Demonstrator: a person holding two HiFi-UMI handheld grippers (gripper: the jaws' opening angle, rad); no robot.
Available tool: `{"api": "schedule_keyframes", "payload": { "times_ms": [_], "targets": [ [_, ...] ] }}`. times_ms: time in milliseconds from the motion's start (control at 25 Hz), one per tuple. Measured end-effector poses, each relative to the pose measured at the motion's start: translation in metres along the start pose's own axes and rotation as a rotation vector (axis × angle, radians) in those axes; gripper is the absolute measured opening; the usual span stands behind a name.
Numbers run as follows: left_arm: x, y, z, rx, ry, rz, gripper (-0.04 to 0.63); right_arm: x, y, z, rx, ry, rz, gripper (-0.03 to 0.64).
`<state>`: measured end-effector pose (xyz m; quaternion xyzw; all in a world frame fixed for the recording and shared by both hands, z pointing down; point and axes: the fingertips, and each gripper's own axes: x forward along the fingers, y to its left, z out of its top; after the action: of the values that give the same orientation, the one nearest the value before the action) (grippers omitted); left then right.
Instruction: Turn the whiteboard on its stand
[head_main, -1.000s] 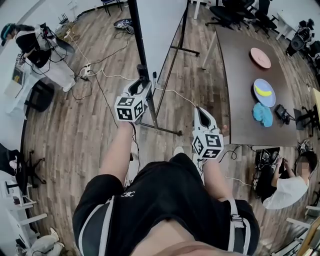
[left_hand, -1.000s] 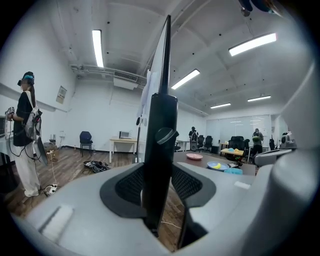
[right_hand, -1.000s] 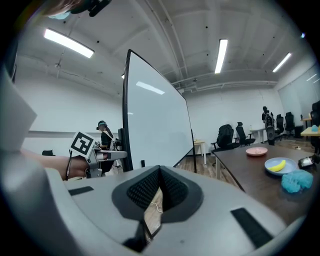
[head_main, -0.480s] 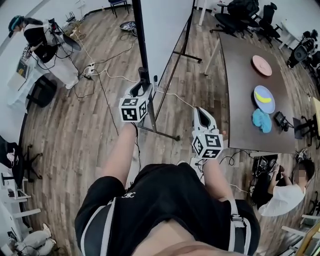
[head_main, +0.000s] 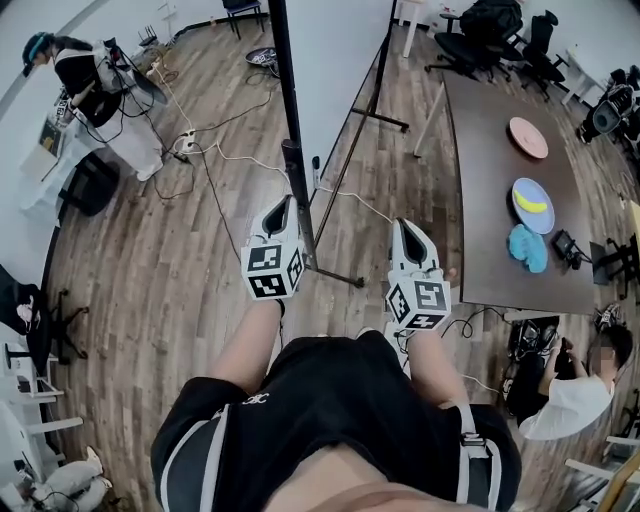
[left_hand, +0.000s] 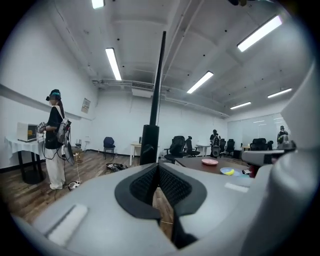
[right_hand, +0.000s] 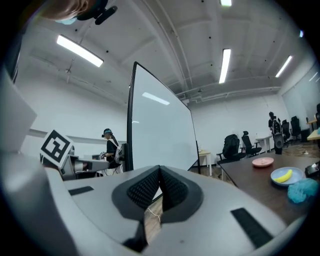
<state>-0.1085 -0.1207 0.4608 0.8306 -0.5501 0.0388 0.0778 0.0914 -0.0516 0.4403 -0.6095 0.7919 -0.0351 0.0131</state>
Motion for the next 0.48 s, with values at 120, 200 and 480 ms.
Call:
{"api": "schedule_keyframes", "payload": {
  "times_ms": [120,200,480],
  "targets": [
    [-0.012,-0.011,-0.013,0.034,-0.010,-0.007,0.009,0.002,0.004,0.003,-0.003,-0.043,-0.025,0.006],
    [-0.016,-0.016,-0.023,0.020,0.000,-0.028,0.009,0.002,0.009,0.000,-0.023,-0.045,-0.023,0.006],
    [-0.023,-0.022,-0.019,0.008,-0.025,-0.070,0.009,0.003,0.021,-0.009,-0.013,-0.012,0.001,0.006]
  ]
}}
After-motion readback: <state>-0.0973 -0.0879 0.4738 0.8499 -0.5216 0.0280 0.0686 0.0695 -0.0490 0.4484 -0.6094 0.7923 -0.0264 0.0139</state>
